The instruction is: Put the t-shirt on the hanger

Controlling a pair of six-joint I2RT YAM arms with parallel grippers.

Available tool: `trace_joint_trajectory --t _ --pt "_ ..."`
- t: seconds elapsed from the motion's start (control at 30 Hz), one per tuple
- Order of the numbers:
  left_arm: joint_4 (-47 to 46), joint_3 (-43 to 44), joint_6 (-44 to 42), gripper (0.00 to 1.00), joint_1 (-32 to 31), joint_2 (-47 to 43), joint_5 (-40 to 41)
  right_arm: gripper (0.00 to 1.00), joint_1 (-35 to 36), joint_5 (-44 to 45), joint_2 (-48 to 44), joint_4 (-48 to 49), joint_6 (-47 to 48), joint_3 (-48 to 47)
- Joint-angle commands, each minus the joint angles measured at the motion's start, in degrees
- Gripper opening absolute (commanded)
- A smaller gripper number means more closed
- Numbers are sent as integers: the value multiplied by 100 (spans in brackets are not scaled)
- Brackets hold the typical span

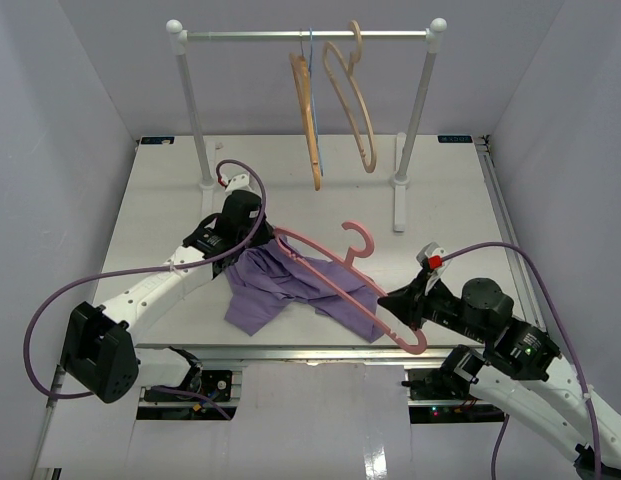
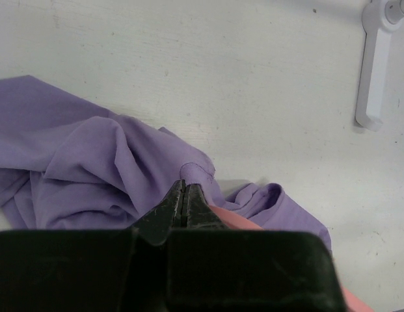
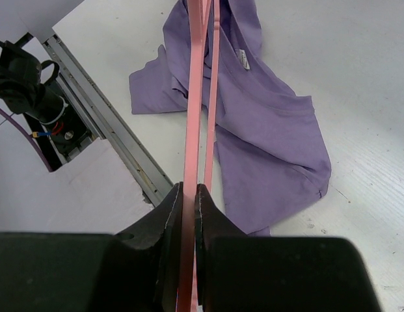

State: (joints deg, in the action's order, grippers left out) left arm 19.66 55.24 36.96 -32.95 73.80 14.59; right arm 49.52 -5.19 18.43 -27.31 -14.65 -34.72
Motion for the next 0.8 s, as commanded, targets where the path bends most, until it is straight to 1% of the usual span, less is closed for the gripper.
trace_joint_trajectory --t 0.0,0.17,0.37,0.43,0.53,0.67,0.77 --pt "68 244 -79 0 25 -228 7 8 14 -171 68 260 67 -18" --pt "80 302 -140 0 25 -402 -315 8 14 -82 271 393 58 23" --pt "-59 478 -189 0 25 -525 -1222 8 14 -140 901 1104 50 123" --pt "-58 587 -114 0 25 -586 -1678 8 15 40 1188 1607 49 95" --pt "-44 671 -30 0 17 -759 -1945 8 23 121 1739 2480 22 52" --pt "6 744 34 0 17 -975 -2169 8 58 55 2222 3365 -19 -12" --pt "-23 793 77 0 7 -1049 -2570 8 109 -36 2688 3946 -18 -104"
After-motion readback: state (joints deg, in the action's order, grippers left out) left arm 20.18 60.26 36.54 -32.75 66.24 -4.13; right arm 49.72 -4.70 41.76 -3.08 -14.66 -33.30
